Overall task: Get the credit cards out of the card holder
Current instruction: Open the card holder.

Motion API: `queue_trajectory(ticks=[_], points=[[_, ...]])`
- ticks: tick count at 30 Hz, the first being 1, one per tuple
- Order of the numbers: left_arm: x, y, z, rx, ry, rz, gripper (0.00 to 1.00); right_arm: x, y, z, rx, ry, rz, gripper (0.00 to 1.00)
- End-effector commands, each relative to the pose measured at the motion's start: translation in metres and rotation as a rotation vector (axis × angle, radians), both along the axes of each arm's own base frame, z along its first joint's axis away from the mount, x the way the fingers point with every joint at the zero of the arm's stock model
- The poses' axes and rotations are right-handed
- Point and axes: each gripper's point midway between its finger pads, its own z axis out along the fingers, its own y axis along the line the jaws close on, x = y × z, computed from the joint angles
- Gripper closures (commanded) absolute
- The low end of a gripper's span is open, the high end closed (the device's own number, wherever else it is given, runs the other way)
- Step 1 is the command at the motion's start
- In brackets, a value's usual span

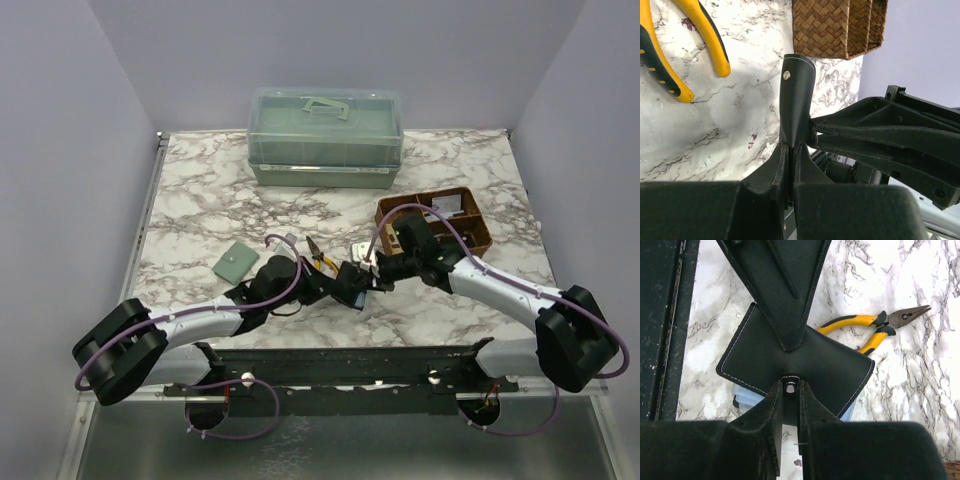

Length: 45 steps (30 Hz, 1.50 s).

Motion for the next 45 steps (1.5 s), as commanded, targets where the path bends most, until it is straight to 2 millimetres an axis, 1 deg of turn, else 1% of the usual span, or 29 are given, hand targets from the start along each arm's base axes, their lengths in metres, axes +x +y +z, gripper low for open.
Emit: queue_trajectory(ticks=[1, 4, 8, 11, 12, 13, 14, 16, 18, 22, 24, 26, 28, 30, 32, 37, 41, 45], points=[[0.009, 0.035, -0.034, 0.133, 0.032, 0.097, 1.00, -0.013, -0.044, -0.028, -0.152, 0.097, -0.072, 1.00], [0.010, 0.037, -0.036, 0.142, 0.028, 0.096, 1.00, -0.012, -0.046, -0.030, -0.165, 0.102, -0.080, 1.00], [0.010, 0.038, -0.035, 0.136, 0.031, 0.107, 1.00, -0.004, -0.046, -0.024, -0.137, 0.115, -0.130, 1.00], [0.012, 0.032, -0.025, 0.104, 0.023, 0.101, 1.00, -0.009, -0.034, -0.013, -0.078, 0.197, -0.133, 0.99], [0.013, 0.028, -0.020, 0.093, 0.017, 0.096, 1.00, -0.013, -0.029, -0.009, -0.053, 0.237, -0.123, 0.95], [0.014, 0.024, -0.015, 0.085, 0.008, 0.092, 1.00, -0.017, -0.025, -0.004, -0.032, 0.274, -0.115, 0.87], [0.015, 0.021, -0.010, 0.078, -0.003, 0.090, 1.00, -0.019, -0.020, 0.000, -0.008, 0.312, -0.116, 0.82], [0.018, 0.013, 0.000, 0.070, -0.031, 0.090, 1.00, -0.021, -0.013, 0.006, 0.018, 0.384, -0.122, 0.74], [0.021, 0.007, 0.009, 0.070, -0.059, 0.095, 1.00, -0.018, -0.008, 0.010, 0.031, 0.439, -0.151, 0.68], [0.025, -0.002, 0.018, 0.079, -0.101, 0.118, 1.00, -0.003, -0.001, 0.016, 0.070, 0.465, -0.262, 0.61], [0.027, -0.006, 0.022, 0.086, -0.115, 0.138, 1.00, 0.006, 0.000, 0.020, 0.086, 0.462, -0.315, 0.60], [0.029, -0.008, 0.023, 0.100, -0.117, 0.164, 1.00, 0.020, 0.001, 0.024, 0.097, 0.450, -0.392, 0.60], [0.032, -0.012, 0.026, 0.114, -0.115, 0.183, 1.00, 0.032, 0.000, 0.025, 0.096, 0.443, -0.457, 0.57], [0.034, -0.015, 0.027, 0.126, -0.114, 0.201, 1.00, 0.038, 0.000, 0.023, 0.090, 0.441, -0.485, 0.57], [0.035, -0.018, 0.030, 0.134, -0.112, 0.217, 1.00, 0.040, -0.001, 0.018, 0.080, 0.442, -0.503, 0.56], [0.035, -0.023, 0.031, 0.151, -0.094, 0.223, 1.00, 0.046, -0.002, 0.016, 0.076, 0.423, -0.532, 0.53], [0.034, -0.031, 0.034, 0.146, -0.094, 0.213, 1.00, 0.047, 0.000, 0.007, 0.041, 0.412, -0.546, 0.53], [0.033, -0.035, 0.034, 0.145, -0.092, 0.203, 1.00, 0.057, -0.004, 0.003, 0.026, 0.362, -0.598, 0.54]])
